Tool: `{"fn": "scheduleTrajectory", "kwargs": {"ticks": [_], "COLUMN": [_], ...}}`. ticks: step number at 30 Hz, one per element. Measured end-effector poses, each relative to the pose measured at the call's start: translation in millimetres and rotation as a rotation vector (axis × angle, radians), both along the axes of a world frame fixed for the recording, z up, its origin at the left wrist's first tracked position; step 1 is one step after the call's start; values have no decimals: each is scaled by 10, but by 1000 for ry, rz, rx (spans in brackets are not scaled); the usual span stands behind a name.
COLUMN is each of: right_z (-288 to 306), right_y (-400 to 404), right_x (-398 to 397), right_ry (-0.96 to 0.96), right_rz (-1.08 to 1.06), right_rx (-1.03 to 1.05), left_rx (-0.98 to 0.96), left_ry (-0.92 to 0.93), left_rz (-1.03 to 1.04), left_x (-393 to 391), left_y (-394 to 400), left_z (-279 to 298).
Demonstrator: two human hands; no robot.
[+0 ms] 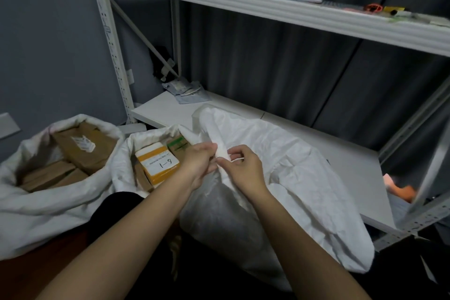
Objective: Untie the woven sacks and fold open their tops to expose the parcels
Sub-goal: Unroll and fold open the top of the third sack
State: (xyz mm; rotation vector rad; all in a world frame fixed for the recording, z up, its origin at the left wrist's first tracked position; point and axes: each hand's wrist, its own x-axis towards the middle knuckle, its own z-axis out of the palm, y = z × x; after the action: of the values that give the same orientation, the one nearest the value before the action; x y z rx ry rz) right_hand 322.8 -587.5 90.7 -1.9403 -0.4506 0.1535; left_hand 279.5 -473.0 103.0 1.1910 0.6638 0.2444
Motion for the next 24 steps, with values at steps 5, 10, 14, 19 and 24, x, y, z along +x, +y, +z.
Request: {"fn": "scheduleTrajectory", "kwargs": {"ticks": [5,10,14,19,24], "right_z": [-149,-168,-47,-233,-422], "right_y": [134,101,183,347,429], "right_x": [-125,-84,-139,-195,-215], "right_ry": [-388,-479,24,-117,-618], "right_rz": [98,259,100,-41,323], "right_rx": [-170,-207,7,55,-217], "left_rx": [237,35,-83,93,323], "left_ry": [120,-11,-69,18,43], "left_rz": [-60,97,21,-9,-7], "left_x": [-57,-61,-113,-178,-122], "left_y": [235,331,259,392,537], "left_z": [14,-131,-243,-229,-178]}}
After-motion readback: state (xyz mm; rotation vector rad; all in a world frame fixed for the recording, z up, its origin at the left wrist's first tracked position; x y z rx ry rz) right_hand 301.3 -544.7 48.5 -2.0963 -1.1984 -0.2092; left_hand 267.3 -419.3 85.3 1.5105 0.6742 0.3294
